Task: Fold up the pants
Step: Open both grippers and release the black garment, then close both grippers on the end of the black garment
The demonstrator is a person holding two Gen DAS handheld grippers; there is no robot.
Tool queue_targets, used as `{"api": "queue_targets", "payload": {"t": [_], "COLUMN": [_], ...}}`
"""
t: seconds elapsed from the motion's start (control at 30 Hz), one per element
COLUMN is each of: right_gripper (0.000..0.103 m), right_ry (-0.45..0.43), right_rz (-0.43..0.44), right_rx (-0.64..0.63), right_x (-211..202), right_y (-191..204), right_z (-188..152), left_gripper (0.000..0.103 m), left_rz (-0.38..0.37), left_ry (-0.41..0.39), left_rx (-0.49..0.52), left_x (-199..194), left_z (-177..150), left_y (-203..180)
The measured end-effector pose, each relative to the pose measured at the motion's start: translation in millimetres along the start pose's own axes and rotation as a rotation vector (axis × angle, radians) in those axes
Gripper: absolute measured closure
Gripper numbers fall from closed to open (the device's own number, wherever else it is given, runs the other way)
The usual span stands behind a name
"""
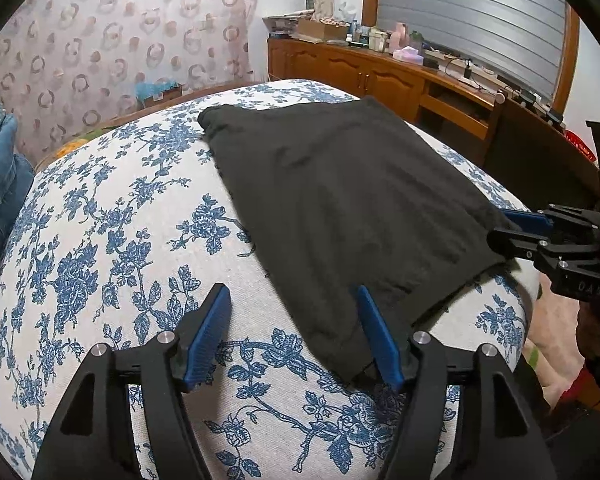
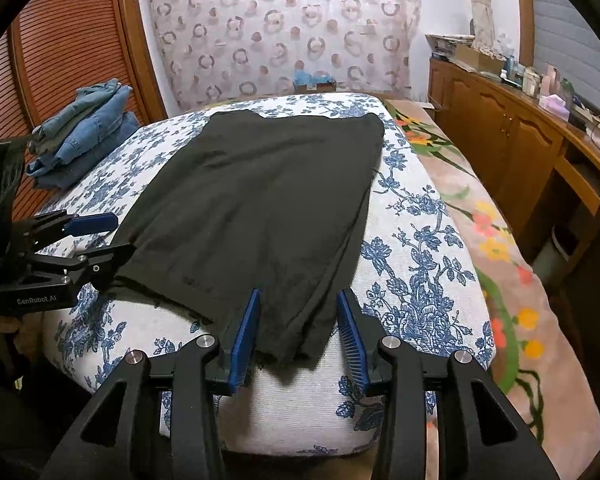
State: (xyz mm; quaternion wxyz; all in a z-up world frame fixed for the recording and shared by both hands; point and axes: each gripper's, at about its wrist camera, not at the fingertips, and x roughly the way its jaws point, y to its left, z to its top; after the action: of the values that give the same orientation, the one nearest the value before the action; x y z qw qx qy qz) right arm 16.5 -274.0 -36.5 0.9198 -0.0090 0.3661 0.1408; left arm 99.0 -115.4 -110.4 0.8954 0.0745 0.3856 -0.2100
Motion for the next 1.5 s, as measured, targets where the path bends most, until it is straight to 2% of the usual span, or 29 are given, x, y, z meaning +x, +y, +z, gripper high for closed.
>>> {"api": "queue_targets", "payload": {"t": [0.27, 0.37, 0.6, 0.93, 1.33, 1.5], "right_gripper": [0.062, 0.067, 0.071, 0.071, 0.071, 0.071], "right_ry": [-0.006, -0.009, -0.012, -0.016, -0.018, -0.018], "right_rz": [0.008, 0.023, 0.031, 0.034, 0.036, 0.039], "right_rx": [-0.004, -0.007, -0.017, -0.011, -0.008, -0.006], "right_x": [0, 0, 2, 3, 4, 4], "right_y": [-1, -1, -1, 0, 1, 0], "right_z": [-1, -2, -2, -2, -2, -1], "left_gripper": [0.036, 0.036, 0.036, 0.055, 0.058, 0.058], "left_rz": [0.000, 0.001, -0.018, -0.076, -0.138, -0.137], "left_ry": [0.000, 0.001, 0.021, 0.022, 0.025, 0.021], "left_rx": [0.000, 0.000, -0.019, -0.039, -0.060, -0.057], "left_x": [0, 0, -5, -13, -16, -13], "left_z": [0, 0, -2, -8, -9, -8], "left_y": [0, 0, 1, -3, -9, -11]}}
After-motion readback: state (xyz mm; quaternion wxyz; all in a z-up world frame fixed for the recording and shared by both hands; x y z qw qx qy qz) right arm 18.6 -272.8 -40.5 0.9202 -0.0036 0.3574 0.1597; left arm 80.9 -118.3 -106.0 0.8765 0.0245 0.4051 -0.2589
